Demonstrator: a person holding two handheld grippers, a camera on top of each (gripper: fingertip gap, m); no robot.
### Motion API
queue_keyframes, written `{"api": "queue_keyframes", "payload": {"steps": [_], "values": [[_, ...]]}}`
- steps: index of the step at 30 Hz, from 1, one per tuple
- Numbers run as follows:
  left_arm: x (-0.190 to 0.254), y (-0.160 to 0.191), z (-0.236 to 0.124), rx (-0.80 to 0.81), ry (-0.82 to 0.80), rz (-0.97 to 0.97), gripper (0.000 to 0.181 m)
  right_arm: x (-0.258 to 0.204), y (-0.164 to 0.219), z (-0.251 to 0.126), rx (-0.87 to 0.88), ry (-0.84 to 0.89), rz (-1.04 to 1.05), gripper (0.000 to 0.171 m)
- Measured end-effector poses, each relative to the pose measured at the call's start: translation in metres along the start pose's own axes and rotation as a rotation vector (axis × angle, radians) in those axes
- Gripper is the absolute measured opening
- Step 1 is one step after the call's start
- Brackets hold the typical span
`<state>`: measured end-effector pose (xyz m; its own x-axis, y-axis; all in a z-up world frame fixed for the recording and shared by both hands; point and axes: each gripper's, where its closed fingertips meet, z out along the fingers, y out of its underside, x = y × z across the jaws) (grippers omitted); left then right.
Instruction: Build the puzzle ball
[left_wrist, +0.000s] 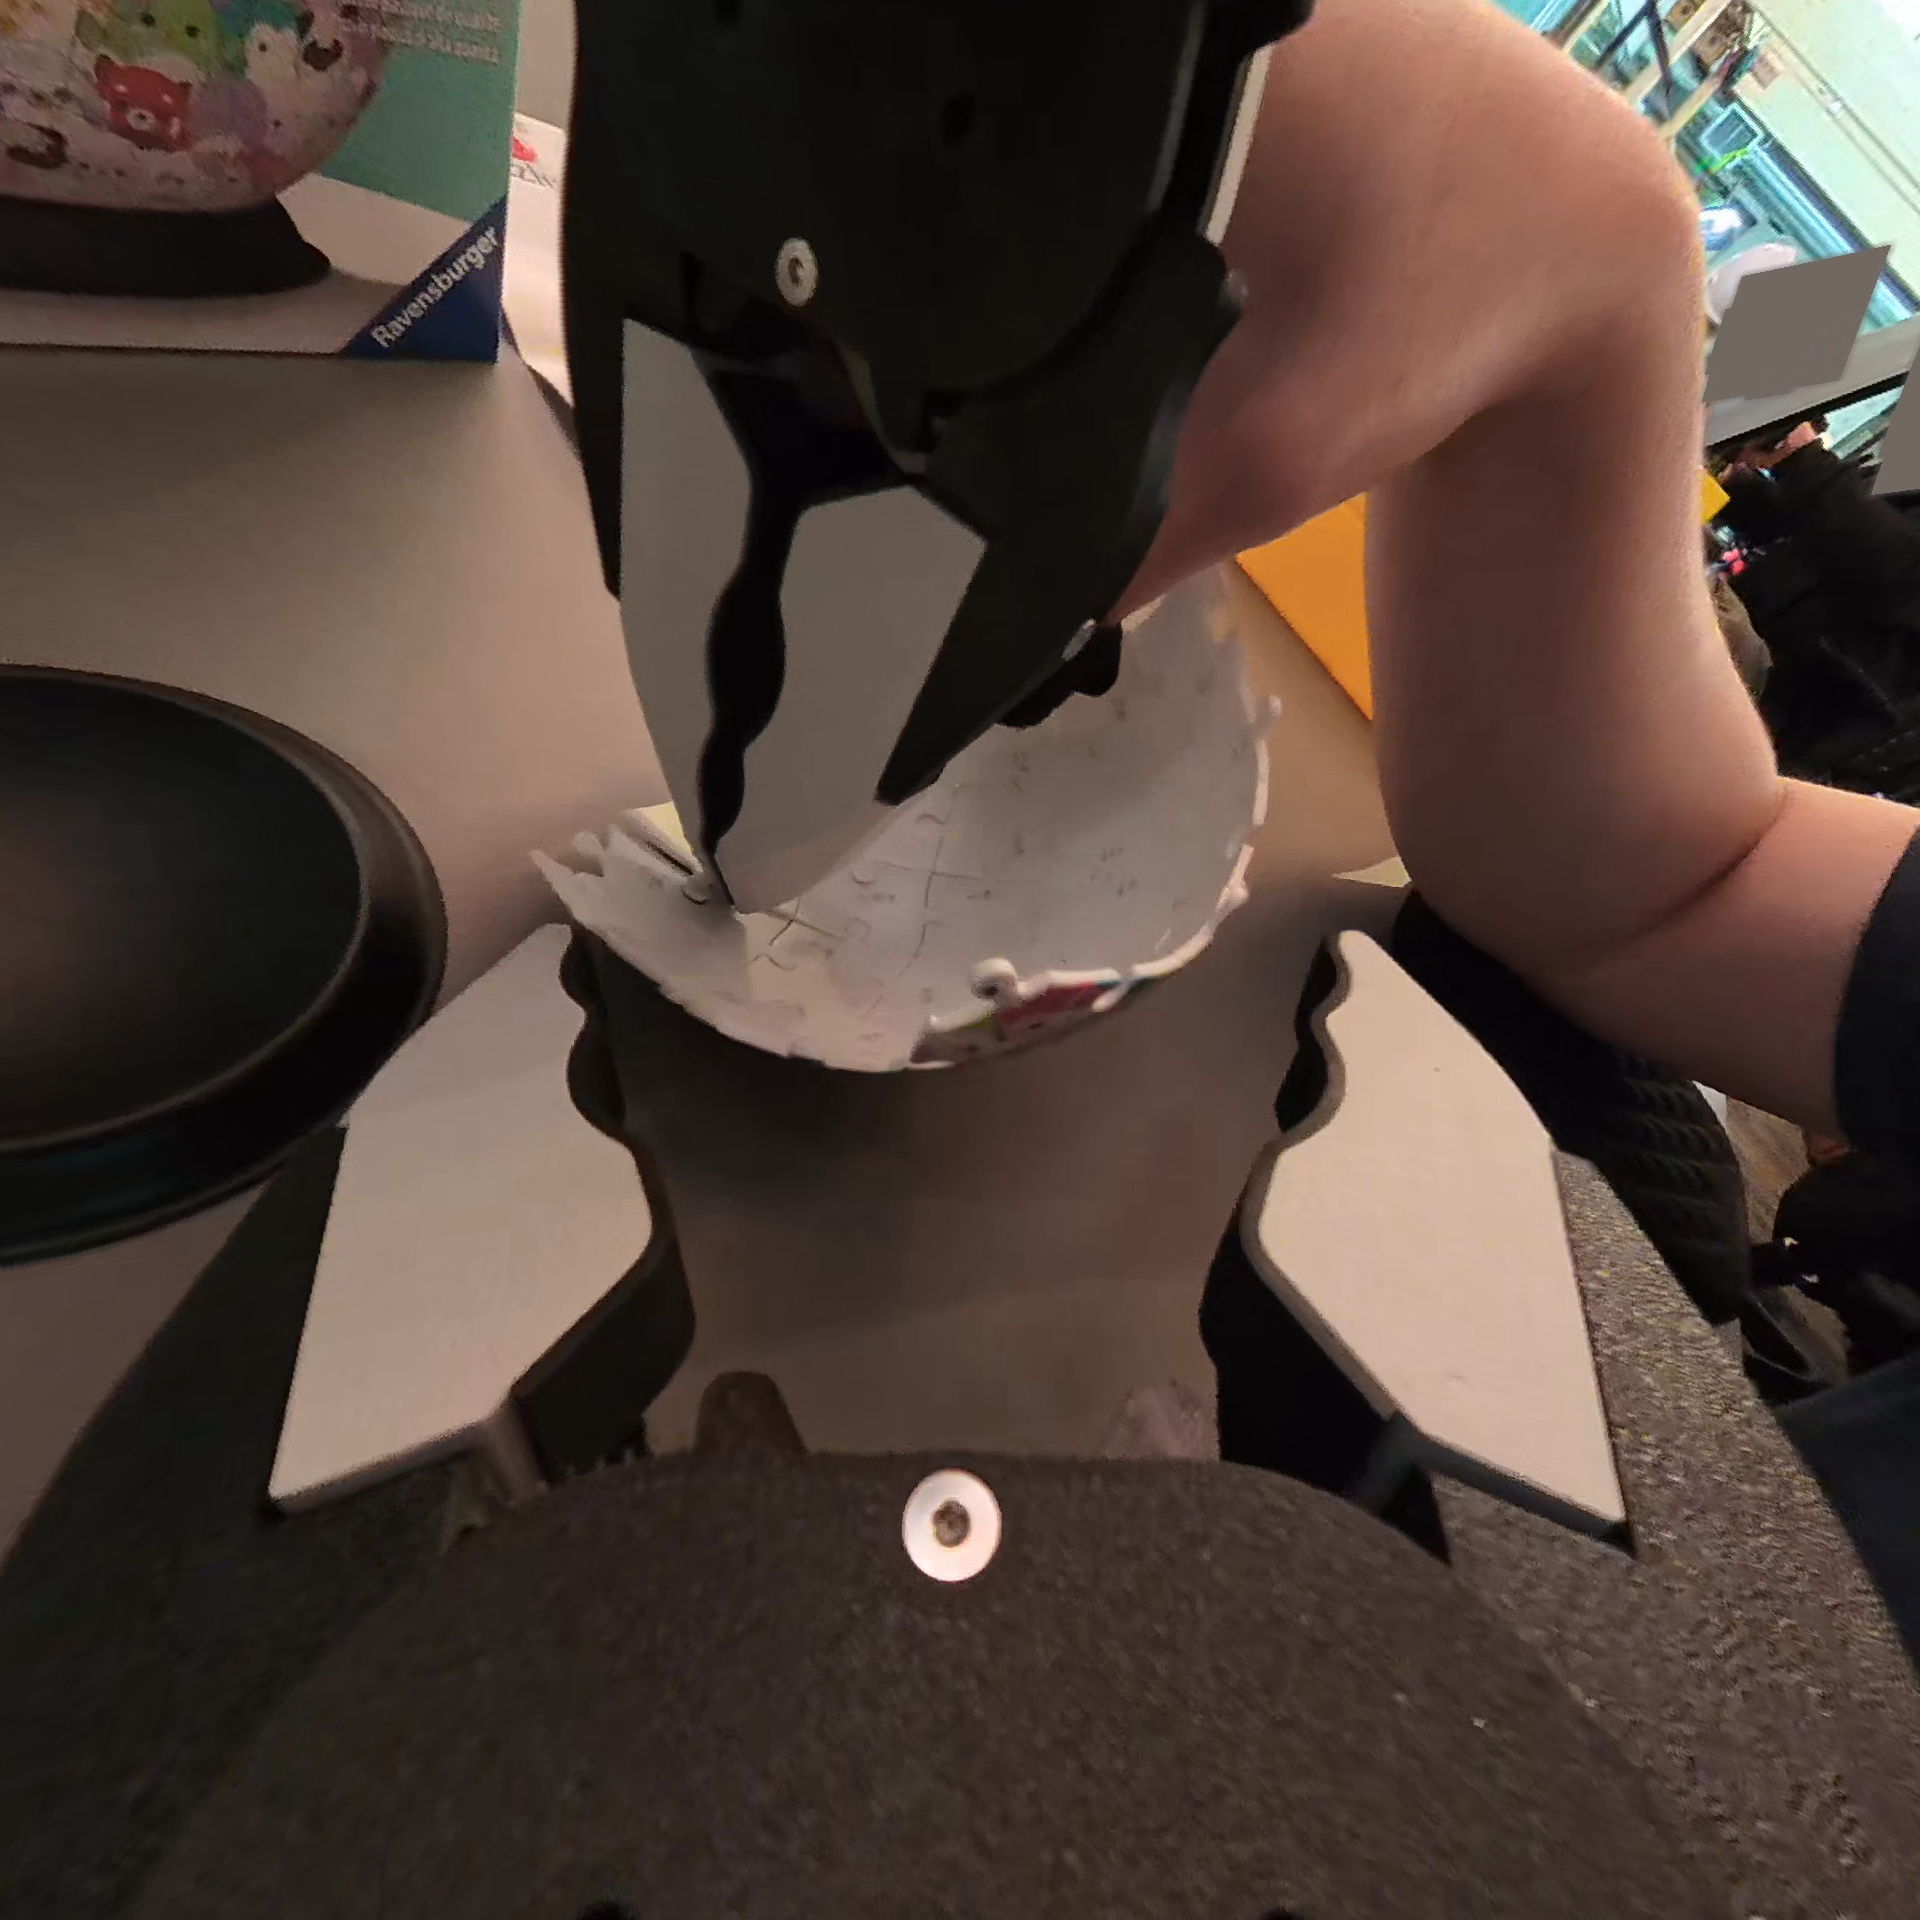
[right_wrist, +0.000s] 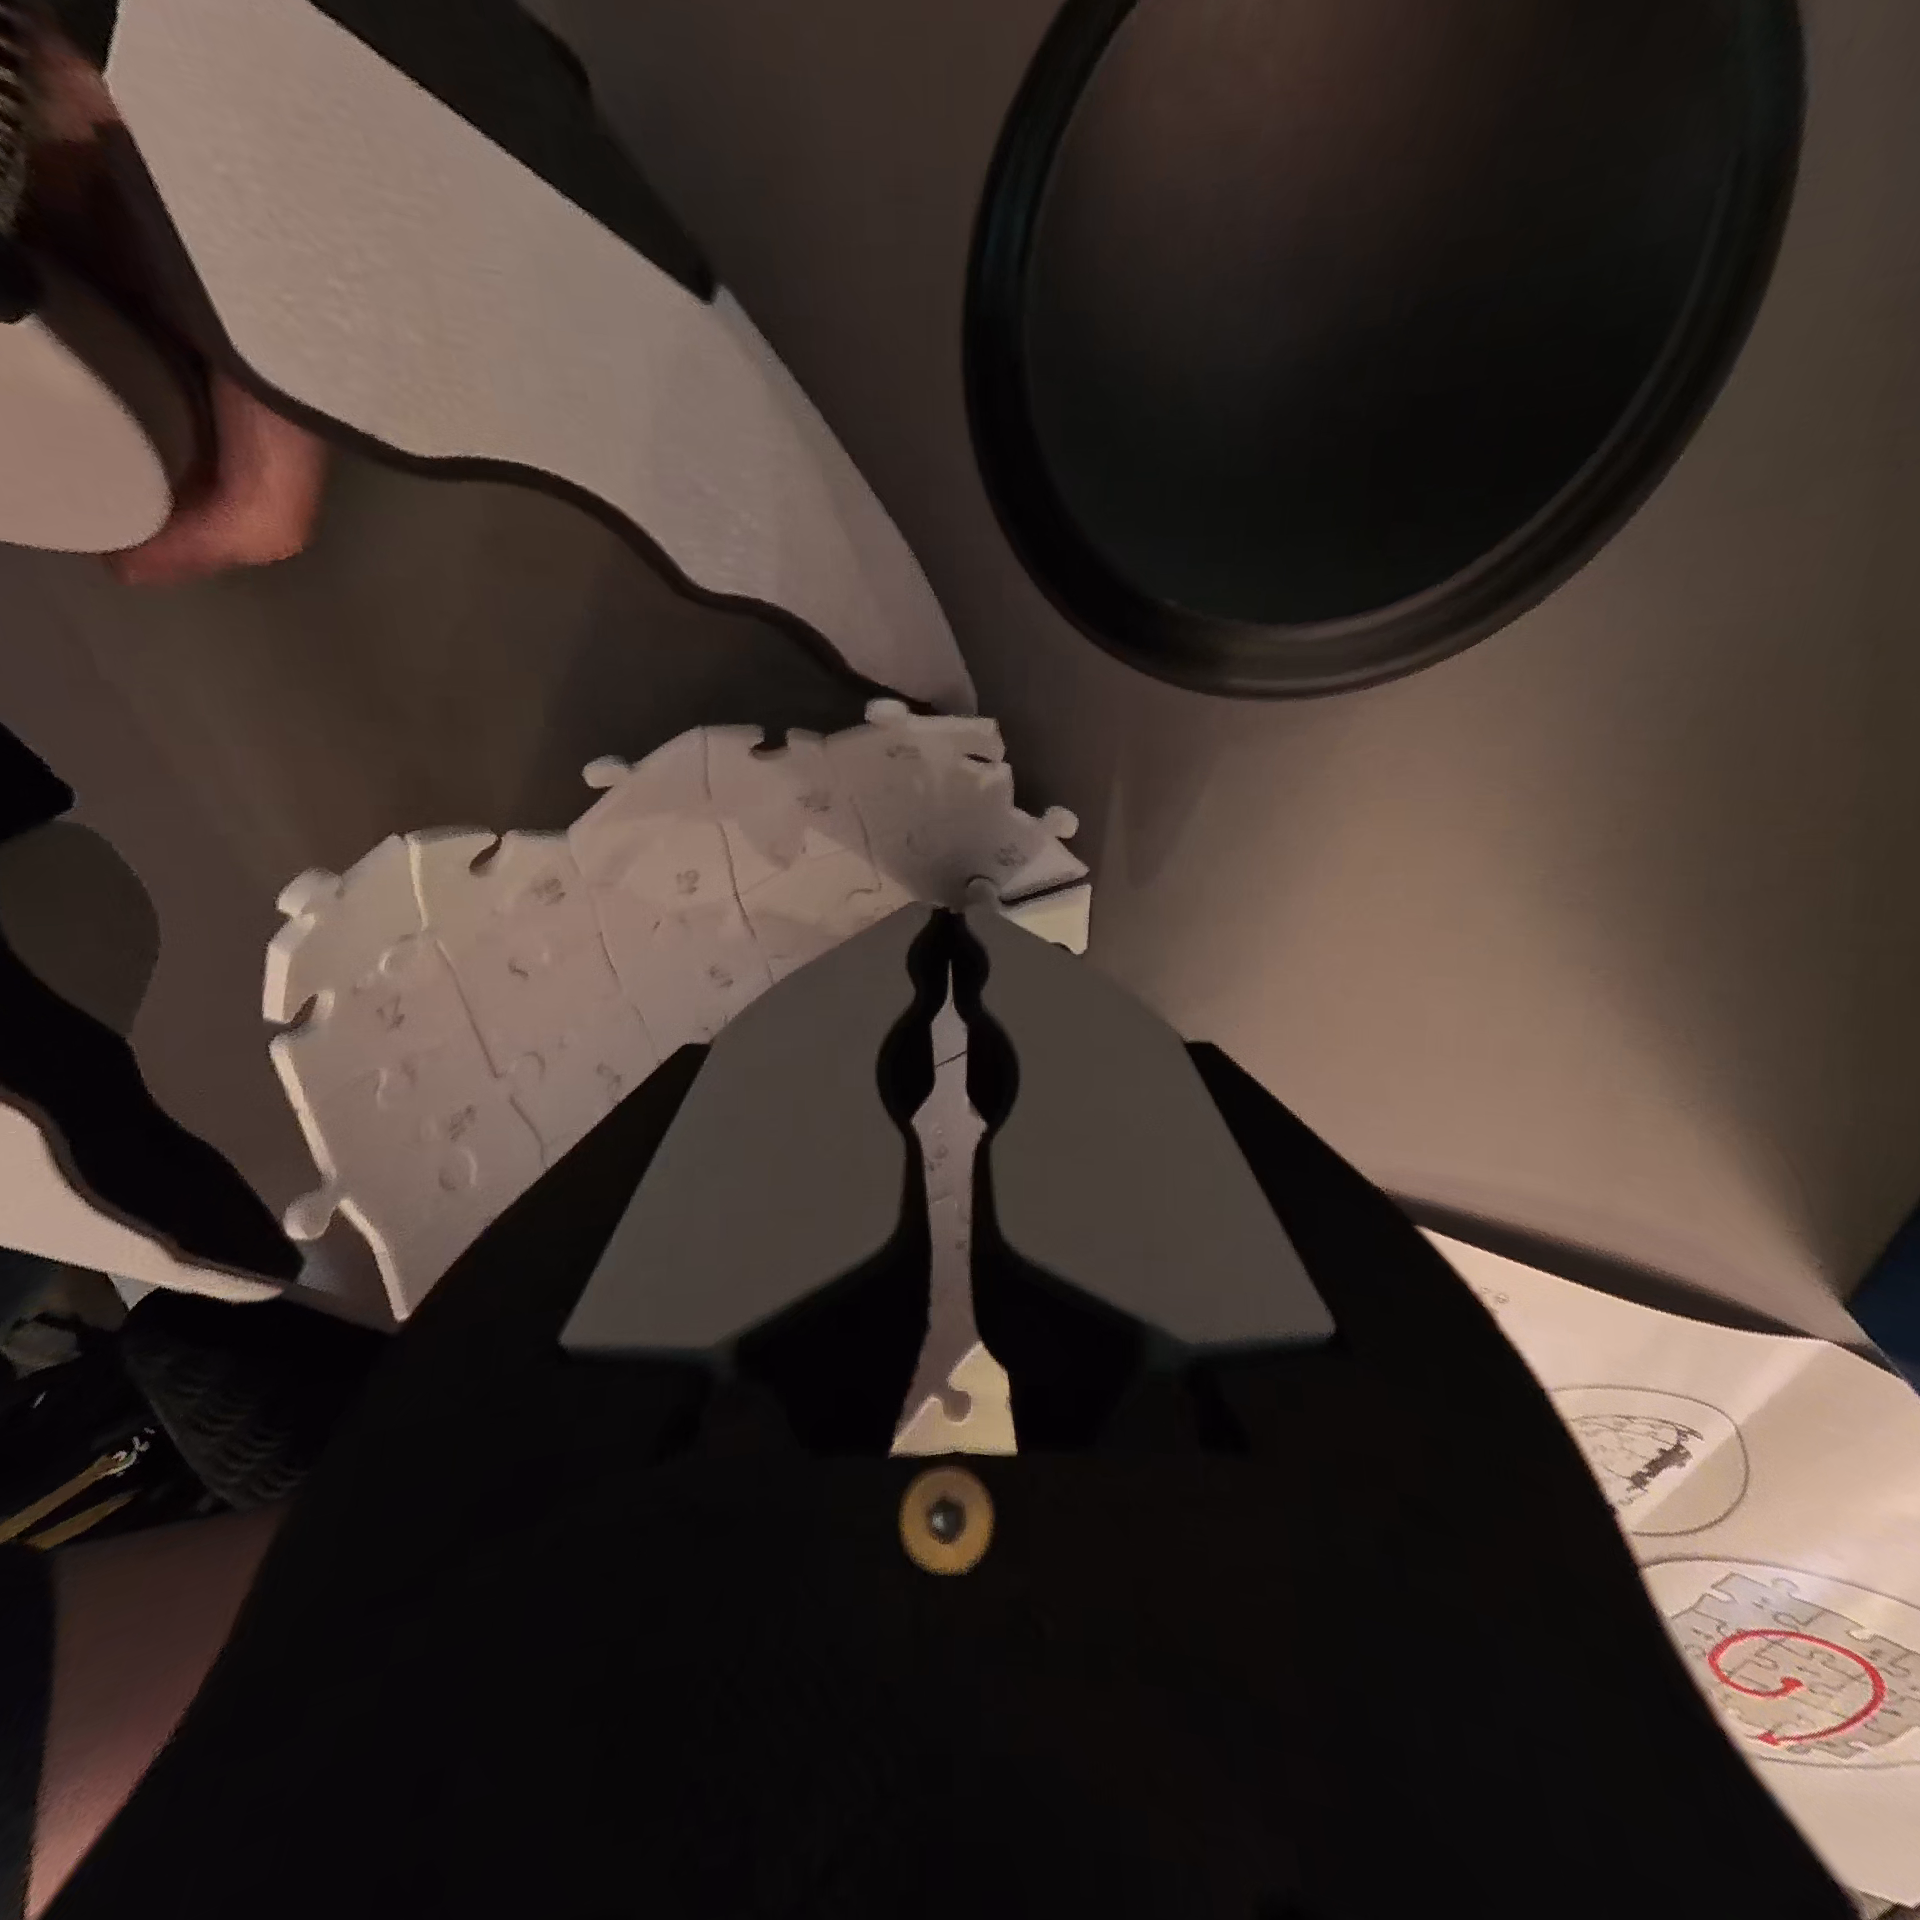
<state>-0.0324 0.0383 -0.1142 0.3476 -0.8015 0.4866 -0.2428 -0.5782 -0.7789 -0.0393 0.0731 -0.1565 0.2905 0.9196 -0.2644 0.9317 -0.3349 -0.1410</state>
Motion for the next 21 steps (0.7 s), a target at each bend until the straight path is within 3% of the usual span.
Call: {"api": "queue_keyframes", "payload": {"steps": [11, 21], "values": [[-0.003, 0.003, -0.001, -0.037, 0.018, 0.014, 0.108, 0.0, 0.004, -0.004, 0.004, -0.009, 0.006, 0.001], [0.008, 0.005, -0.006, -0.062, 0.146, 0.028, 0.116, 0.001, 0.009, -0.002, -0.007, -0.035, 0.019, 0.001]]}}
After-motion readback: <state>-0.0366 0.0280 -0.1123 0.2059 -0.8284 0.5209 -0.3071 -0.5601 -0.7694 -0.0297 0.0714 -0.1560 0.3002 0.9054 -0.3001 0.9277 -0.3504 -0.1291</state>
